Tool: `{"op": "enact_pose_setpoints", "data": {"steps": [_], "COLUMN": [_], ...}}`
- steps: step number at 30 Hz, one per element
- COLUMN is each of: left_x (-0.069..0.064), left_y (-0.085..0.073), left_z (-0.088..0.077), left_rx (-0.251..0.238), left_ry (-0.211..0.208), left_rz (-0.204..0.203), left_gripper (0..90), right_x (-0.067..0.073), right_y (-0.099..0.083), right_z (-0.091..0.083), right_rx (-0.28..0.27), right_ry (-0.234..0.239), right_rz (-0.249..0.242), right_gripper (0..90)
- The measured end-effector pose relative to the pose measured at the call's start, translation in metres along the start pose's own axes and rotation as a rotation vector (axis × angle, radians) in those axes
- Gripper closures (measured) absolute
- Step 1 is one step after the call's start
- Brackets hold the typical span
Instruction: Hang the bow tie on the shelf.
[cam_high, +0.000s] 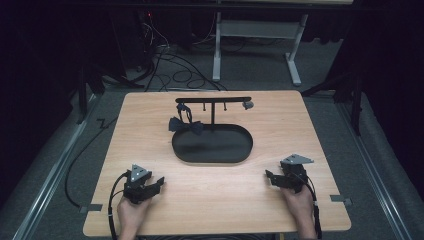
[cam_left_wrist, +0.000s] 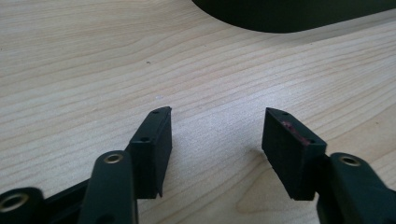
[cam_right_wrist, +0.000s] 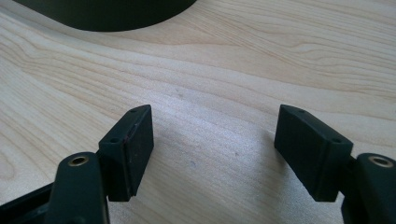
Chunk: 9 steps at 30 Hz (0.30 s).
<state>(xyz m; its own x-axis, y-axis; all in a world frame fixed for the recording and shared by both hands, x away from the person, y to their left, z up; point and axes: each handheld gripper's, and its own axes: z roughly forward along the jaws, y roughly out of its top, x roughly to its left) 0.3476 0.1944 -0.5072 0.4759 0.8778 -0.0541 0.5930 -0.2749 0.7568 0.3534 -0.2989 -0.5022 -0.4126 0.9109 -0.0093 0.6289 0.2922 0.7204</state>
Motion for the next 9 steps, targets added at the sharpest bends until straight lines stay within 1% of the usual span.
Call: {"op": "enact_pose_setpoints", "data": {"steps": [2,4,9], "left_x": [-0.0040,-0.0045,-0.0050], "left_y": [0.0010,0.0013,0.0012], "left_z": [0.0019,0.0026,0.0026], "left_rx": [0.010,0.010,0.011], "left_ry": [0.017,0.017,0.018], "left_rz": [0.033,0.032,0.030], "left_gripper": [39.7,36.9,35.8], "right_x": [0.0000,-0.0001,0.0000], "right_y": [0.0000,0.0000,0.0000], "right_z": [0.0000,0.0000,0.0000], "right_rx": [0.000,0.000,0.000], "right_ry": [0.000,0.000,0.000], "right_rz": [0.000,-0.001,-0.001], "right_gripper": [29.6,29.6,29.6]}}
